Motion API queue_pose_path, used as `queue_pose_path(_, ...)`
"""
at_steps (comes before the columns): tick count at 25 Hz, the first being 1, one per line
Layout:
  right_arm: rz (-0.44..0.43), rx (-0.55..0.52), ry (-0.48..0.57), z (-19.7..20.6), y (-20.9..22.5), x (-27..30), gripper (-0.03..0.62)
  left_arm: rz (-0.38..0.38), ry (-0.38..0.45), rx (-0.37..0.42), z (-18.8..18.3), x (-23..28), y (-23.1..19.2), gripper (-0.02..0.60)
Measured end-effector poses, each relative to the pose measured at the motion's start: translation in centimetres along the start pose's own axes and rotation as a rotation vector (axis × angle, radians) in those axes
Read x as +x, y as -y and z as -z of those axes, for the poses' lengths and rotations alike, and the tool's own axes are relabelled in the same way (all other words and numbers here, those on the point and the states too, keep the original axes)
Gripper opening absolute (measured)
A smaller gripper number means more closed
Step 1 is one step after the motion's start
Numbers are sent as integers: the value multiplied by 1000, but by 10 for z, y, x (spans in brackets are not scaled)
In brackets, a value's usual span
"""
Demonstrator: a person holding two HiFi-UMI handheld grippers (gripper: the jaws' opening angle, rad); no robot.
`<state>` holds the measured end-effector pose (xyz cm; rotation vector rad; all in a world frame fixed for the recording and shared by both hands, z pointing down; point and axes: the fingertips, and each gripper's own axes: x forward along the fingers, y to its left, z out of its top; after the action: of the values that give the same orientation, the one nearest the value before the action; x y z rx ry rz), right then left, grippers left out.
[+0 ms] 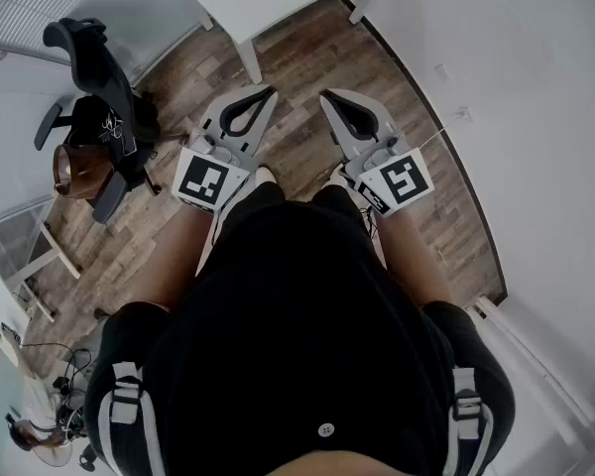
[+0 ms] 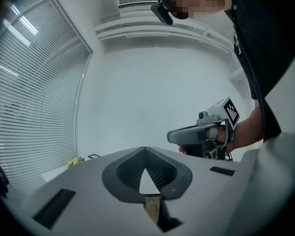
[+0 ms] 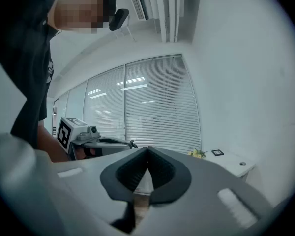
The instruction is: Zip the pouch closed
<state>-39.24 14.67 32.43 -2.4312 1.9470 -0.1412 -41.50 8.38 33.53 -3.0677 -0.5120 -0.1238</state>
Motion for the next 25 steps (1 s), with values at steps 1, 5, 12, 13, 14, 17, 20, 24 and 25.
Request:
queue_pose_path(1,1,-1,-1,0,-2,0,9,5,3,-7,-1,-2,1,9)
queue_pose_path(5,-3,-8,-9,0,-7,0,9,0,10,-26,-3,-8,1,9)
queue_pose_path(12,-32,-2,-19,3,-1,-4,11,-24,3,-27,-2,-3,9,9)
queue_pose_path(13,-35,-1,-19,3,0,-5,11,-30,1,-30,-1,-1,9,9)
queue_pose_path(14,-37,0,-20,4,2,-7,11,-35,0,-35,-1,0,10,9)
queue_pose_path(17,-46,2,-22,5,7,-15,11,-41,-1,-46,0,4,16,9)
queue_pose_path(20,-52,0,-26,7,14,-24,11,-43,-9,-41,-1,11,23,9)
queue_pose_path(24,-54,3,-24,8,19,-35,11,-57,-10,-35,-1,16,31,10)
queue_pose_path(25,-54,4,-21,7,20,-38,11,-61,-9,-34,-1,18,33,9)
